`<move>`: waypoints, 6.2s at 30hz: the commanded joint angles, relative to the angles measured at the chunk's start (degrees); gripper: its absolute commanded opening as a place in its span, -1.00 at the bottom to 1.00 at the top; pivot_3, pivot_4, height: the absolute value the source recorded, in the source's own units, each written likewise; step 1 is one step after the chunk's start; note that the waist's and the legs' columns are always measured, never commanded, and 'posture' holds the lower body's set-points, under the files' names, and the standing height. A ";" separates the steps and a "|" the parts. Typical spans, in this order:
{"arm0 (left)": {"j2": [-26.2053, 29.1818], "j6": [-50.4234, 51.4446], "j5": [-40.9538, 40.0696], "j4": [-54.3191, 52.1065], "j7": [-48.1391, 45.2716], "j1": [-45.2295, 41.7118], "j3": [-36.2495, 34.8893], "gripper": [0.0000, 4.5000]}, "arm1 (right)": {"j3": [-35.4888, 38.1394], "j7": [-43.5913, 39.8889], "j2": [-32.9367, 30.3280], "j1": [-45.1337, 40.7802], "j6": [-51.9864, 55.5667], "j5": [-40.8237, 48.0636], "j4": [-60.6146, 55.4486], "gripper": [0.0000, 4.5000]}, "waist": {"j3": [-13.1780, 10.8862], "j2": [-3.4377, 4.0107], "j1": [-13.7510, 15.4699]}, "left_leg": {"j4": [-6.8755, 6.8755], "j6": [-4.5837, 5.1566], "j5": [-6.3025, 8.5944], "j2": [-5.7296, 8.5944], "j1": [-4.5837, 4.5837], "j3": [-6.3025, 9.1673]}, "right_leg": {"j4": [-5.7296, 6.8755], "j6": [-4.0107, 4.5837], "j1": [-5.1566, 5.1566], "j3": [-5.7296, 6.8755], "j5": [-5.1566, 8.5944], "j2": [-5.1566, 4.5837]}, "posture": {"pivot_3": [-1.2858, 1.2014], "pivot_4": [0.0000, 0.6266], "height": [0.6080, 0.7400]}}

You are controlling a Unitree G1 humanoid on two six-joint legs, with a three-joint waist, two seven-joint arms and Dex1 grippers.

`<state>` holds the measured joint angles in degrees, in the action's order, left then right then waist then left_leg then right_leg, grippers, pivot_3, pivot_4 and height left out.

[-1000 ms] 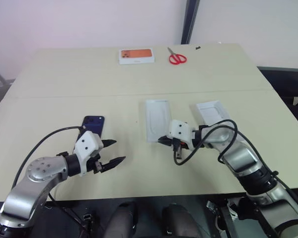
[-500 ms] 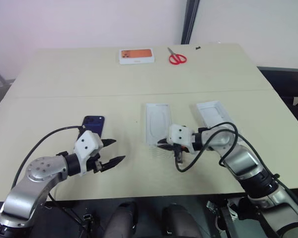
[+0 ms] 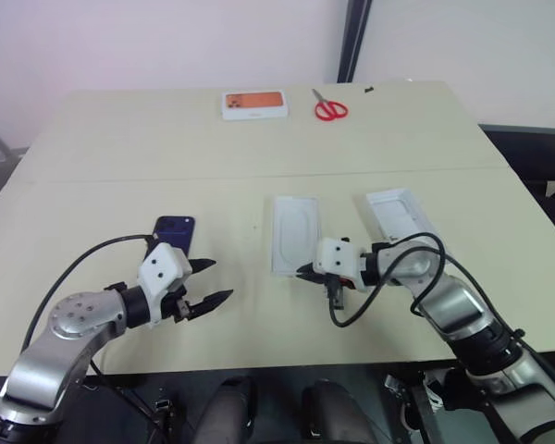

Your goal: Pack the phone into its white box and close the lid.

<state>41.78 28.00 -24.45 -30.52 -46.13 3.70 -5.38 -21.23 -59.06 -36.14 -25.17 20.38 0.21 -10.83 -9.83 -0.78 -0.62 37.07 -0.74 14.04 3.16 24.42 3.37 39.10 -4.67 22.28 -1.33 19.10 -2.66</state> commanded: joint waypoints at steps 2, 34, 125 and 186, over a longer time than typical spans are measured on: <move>0.68 -0.78 -0.78 -1.39 -0.38 -0.13 -1.82 0.52 | -0.30 -2.13 -0.43 1.49 -0.52 1.80 -4.81 -0.99 | 0.00 0.00 -0.04 | 0.00 0.00 0.00 0.00 0.00 0.00 | 0.00 0.00 0.00 0.00 0.00 0.00 | 0.03 -0.52 1.00; -2.44 17.16 -10.33 4.36 15.48 -3.77 -18.17 0.76 | 1.21 9.84 17.32 -13.35 13.91 8.62 -0.04 -0.99 | 0.01 0.01 -0.22 | 0.02 -0.01 -0.01 0.00 -0.02 0.02 | 0.13 0.00 0.06 0.02 0.00 0.02 | 0.03 -0.52 1.00; -21.04 64.50 -29.79 26.62 39.28 -32.52 -36.79 -0.64 | -17.27 17.47 31.38 -20.97 8.90 -18.63 22.28 -1.00 | 0.42 -0.20 -0.53 | 0.04 -0.50 -0.29 0.08 -0.20 0.09 | 0.29 -0.02 0.22 0.07 -0.01 0.01 | 0.03 -0.52 1.00; -6.99 29.85 -83.38 11.26 69.68 -18.24 -3.39 0.99 | 6.76 6.27 3.92 -10.53 16.50 4.46 -4.40 -1.00 | 0.35 -0.41 0.85 | 0.14 -0.37 -0.23 0.03 -0.01 -0.03 | 0.12 -0.02 0.04 -0.06 0.00 0.05 | 0.03 -0.52 1.00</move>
<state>33.24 57.20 -108.55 -16.90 26.73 -14.04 -7.50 -14.82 -53.13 -32.06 -34.62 38.26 4.21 -14.26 -9.48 -1.18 0.24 37.22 -1.11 13.81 3.19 24.41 3.35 39.21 -4.68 22.31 -1.38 19.10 -2.61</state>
